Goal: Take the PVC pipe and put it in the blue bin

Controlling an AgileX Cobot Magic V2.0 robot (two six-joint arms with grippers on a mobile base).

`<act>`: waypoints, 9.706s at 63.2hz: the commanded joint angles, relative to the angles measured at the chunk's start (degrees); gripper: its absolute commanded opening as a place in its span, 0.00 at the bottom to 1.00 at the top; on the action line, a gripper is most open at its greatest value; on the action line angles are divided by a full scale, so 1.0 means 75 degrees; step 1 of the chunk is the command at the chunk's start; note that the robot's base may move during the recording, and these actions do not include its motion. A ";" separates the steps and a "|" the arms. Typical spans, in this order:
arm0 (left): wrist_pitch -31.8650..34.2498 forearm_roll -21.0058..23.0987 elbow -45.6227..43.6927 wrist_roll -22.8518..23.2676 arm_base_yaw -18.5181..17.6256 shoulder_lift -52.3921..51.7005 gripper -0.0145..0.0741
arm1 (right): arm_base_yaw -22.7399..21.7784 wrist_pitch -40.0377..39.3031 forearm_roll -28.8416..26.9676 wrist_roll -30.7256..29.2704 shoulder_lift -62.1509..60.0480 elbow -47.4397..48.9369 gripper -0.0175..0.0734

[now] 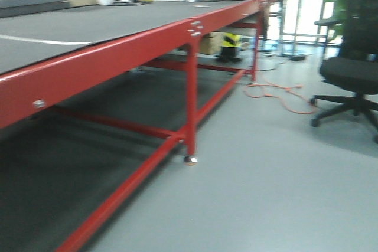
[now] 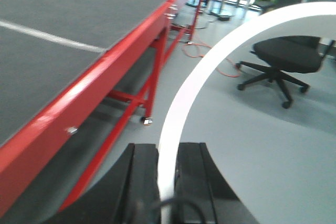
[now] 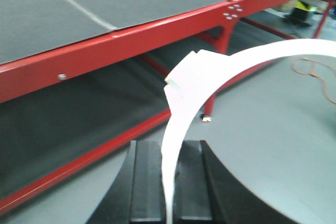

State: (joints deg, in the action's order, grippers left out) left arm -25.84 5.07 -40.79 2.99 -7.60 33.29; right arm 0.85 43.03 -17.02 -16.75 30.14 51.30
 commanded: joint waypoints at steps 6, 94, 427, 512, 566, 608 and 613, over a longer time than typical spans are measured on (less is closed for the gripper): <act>0.0147 0.0021 -0.0001 0.0038 0.0007 -0.0060 0.04 | -0.0022 -0.0196 0.0046 0.0014 -0.0011 -0.0003 0.01; 0.0164 0.0021 -0.0001 0.0038 0.0007 -0.0058 0.04 | -0.0022 -0.0196 0.0046 0.0014 -0.0011 -0.0003 0.01; 0.0174 -0.0271 -0.0001 0.0012 0.0007 -0.0058 0.04 | -0.0022 -0.0209 0.0046 0.0014 -0.0011 -0.0003 0.01; 0.0760 -0.0359 -0.0001 0.0012 0.0007 -0.0058 0.04 | -0.0022 -0.0364 -0.0349 0.0014 -0.0011 -0.0003 0.01; 0.0780 -0.0478 -0.1105 -0.0484 -0.0083 0.0736 0.04 | 0.0064 -0.2782 -0.0824 -0.0849 0.1015 0.0026 0.01; 0.1969 -0.0978 -0.2271 -0.0828 -0.1939 0.2675 0.04 | 0.1454 -0.4607 -0.0836 -0.1180 0.2853 0.0631 0.01; 0.2040 -0.0978 -0.2396 -0.0828 -0.1939 0.2828 0.04 | 0.1454 -0.4607 -0.0822 -0.1180 0.3123 0.0838 0.01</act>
State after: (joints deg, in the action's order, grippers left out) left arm -13.30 -2.12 -57.13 -3.14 -21.75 53.46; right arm 11.59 10.99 -23.04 -25.19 51.60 55.52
